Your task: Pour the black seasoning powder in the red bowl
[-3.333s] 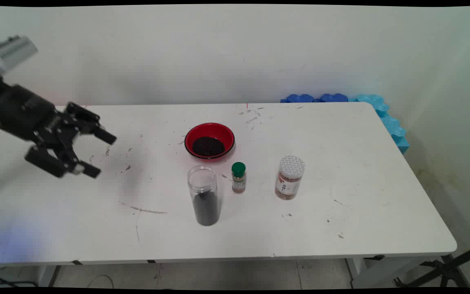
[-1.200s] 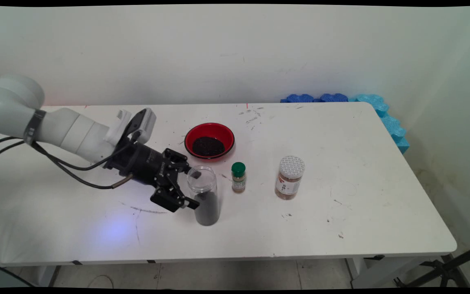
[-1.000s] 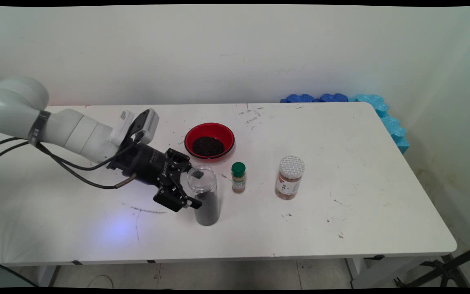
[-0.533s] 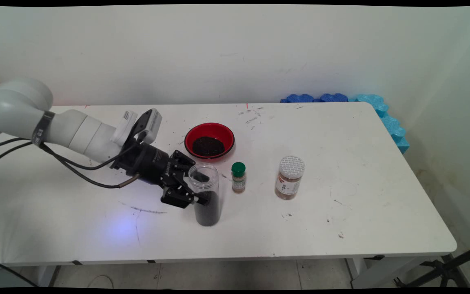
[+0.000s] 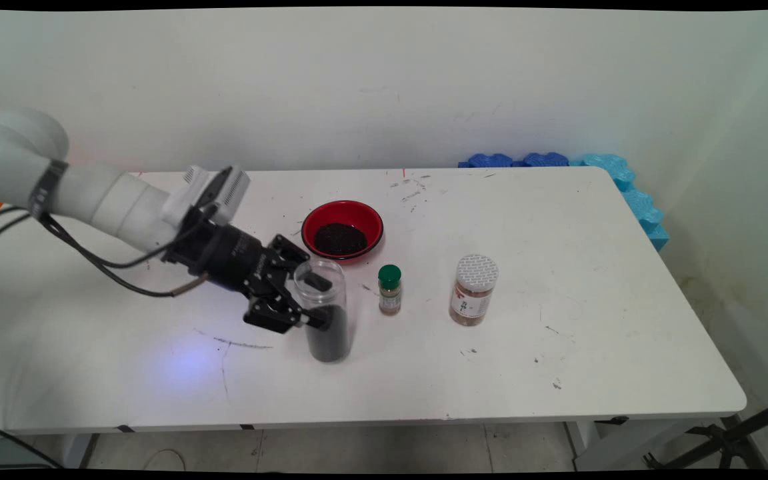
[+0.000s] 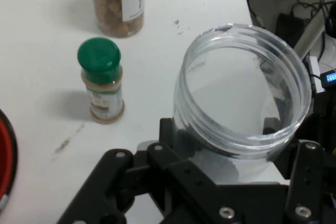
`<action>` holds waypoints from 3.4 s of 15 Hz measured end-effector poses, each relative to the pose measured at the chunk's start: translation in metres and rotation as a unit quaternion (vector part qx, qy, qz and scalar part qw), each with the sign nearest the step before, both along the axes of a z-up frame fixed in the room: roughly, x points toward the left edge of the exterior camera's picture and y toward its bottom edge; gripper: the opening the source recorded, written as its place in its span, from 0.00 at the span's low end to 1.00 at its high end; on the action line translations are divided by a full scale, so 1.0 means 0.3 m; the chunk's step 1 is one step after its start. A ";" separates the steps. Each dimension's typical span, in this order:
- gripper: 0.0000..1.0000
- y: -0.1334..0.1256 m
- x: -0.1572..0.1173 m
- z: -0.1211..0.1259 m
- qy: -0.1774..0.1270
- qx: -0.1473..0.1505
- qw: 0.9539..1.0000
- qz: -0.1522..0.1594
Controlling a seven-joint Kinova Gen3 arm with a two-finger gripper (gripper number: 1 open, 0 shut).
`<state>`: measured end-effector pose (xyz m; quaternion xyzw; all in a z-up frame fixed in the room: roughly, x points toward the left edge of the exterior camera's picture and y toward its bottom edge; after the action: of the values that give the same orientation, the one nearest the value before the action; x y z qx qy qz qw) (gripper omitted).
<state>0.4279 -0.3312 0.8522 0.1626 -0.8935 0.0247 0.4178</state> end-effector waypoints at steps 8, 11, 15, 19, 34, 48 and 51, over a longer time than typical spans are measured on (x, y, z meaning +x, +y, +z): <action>0.00 -0.015 0.054 0.181 0.002 0.000 1.000 -0.015; 0.00 -0.023 0.065 0.235 0.006 0.006 1.000 -0.020; 0.00 -0.058 0.076 0.318 0.017 0.022 1.000 -0.011; 0.00 -0.114 0.085 0.377 0.033 0.054 0.998 0.031; 0.00 -0.255 0.104 0.416 0.110 0.278 0.924 0.239; 0.00 -0.343 0.103 0.320 0.189 0.500 0.735 0.417; 0.00 -0.361 0.102 0.294 0.202 0.533 0.691 0.444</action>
<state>0.4586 -0.4397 0.9403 0.7370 -0.4743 -0.3064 0.3716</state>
